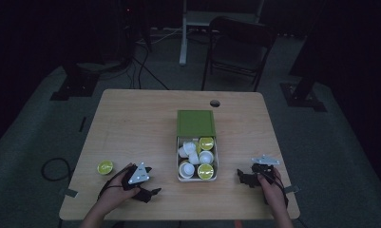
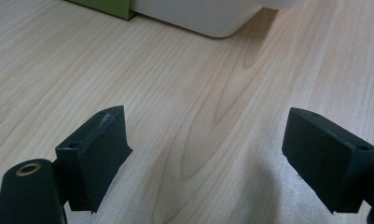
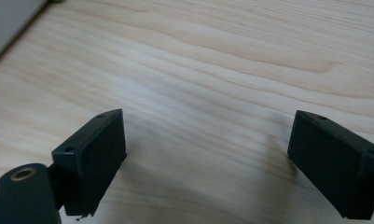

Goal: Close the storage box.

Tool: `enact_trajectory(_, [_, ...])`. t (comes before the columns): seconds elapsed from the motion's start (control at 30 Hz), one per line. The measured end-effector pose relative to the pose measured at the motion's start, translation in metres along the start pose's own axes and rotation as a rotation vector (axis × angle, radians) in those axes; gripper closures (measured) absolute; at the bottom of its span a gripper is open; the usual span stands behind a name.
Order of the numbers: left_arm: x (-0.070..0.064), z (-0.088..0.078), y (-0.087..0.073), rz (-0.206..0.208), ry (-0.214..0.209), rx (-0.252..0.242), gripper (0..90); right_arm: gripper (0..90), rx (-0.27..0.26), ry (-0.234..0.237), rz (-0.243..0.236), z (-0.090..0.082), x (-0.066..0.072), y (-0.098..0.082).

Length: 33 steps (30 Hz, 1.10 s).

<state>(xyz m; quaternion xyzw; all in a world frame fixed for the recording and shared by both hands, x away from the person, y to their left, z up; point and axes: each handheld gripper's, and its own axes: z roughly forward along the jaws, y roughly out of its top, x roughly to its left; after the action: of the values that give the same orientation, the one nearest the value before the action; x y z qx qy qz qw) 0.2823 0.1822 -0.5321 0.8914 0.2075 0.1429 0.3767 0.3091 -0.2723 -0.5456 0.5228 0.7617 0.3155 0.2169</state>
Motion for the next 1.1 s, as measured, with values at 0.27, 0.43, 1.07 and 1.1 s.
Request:
enact_trajectory(0.27, [-0.003, 0.001, 0.007, 0.01, 0.007, -0.05, 13.1, 11.0, -0.007, 0.112, -0.083, -0.012, 0.021, 0.005])
enact_trajectory(0.43, [-0.003, 0.002, 0.011, 0.003, 0.001, -0.069, 13.1, 11.0, -0.035, 0.174, -0.09, -0.019, 0.027, 0.009])
enact_trajectory(1.07, [-0.004, 0.004, 0.038, -0.043, -0.011, -0.19, 13.2, 11.1, -0.131, 0.332, -0.142, -0.041, 0.048, 0.026])
enact_trajectory(1.1, [-0.004, 0.004, 0.04, -0.047, -0.01, -0.201, 13.2, 11.0, -0.136, 0.339, -0.138, -0.042, 0.049, 0.027])
